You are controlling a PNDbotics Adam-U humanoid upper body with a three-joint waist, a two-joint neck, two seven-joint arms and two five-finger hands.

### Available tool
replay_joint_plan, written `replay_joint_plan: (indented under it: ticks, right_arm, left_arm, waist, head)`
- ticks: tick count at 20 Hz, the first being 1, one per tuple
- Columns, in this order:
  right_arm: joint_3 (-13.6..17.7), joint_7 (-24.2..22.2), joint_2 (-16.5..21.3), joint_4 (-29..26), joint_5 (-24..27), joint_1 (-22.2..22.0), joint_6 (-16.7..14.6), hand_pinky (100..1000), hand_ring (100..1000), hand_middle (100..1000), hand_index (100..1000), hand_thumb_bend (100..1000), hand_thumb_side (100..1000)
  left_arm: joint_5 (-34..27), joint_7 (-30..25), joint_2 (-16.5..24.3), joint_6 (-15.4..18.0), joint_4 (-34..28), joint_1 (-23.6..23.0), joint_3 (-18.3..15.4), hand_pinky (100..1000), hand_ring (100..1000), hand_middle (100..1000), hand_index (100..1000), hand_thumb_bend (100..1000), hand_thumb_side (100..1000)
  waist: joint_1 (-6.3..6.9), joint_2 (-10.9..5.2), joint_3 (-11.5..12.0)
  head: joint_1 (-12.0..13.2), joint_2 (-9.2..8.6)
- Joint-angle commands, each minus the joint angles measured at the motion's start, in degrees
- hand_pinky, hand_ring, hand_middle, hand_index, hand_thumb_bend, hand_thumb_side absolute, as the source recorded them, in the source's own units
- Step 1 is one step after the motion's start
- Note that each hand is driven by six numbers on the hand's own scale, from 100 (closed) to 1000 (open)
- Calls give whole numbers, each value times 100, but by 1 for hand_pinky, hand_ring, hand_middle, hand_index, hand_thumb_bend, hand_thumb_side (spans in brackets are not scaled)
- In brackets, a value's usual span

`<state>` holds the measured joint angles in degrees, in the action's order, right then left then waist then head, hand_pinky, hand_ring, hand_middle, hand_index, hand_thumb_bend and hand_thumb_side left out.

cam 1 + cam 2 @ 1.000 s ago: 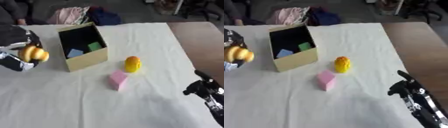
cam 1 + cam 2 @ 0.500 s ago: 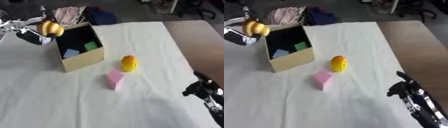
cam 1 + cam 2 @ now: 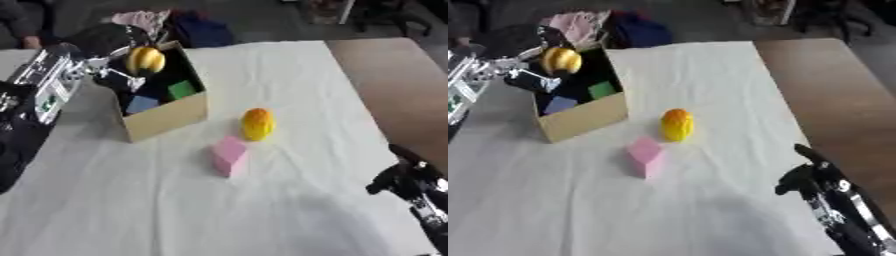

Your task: Pick up objects on the table and place them in the box.

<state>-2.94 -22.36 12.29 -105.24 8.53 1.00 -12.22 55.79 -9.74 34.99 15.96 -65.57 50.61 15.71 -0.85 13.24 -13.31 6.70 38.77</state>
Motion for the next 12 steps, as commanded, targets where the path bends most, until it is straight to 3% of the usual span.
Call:
replay_joint_plan:
  ticks: [1,4,6,8,12]
  right_arm:
    - [0,-17,51,-53,47,30,-4,670,574,573,961,100,560]
    - [4,-18,55,-53,41,28,-5,670,573,574,961,100,559]
    - [11,-11,59,-52,35,31,-8,670,573,574,961,100,554]
    - [14,-8,63,-50,30,30,-11,670,573,574,961,100,558]
    - [13,-9,68,-50,22,30,-14,669,572,574,961,100,555]
  left_arm:
    - [-1,194,89,50,-136,108,45,848,849,867,925,100,240]
    - [-120,253,161,65,-411,61,93,873,878,907,961,100,241]
    - [-223,231,234,43,-627,26,118,895,905,932,981,100,383]
    - [-299,130,300,10,-793,-7,131,912,926,950,992,100,464]
    - [-276,-342,389,-36,-893,-55,150,947,970,997,1000,139,515]
  waist:
    - [-54,-188,13]
    - [-53,-187,31]
    - [-52,-189,42]
    - [-50,-192,55]
    - [-43,-197,83]
  head:
    - [-8,-15]
    - [-30,-14]
    - [-44,-14]
    - [-53,-15]
    - [-69,-20]
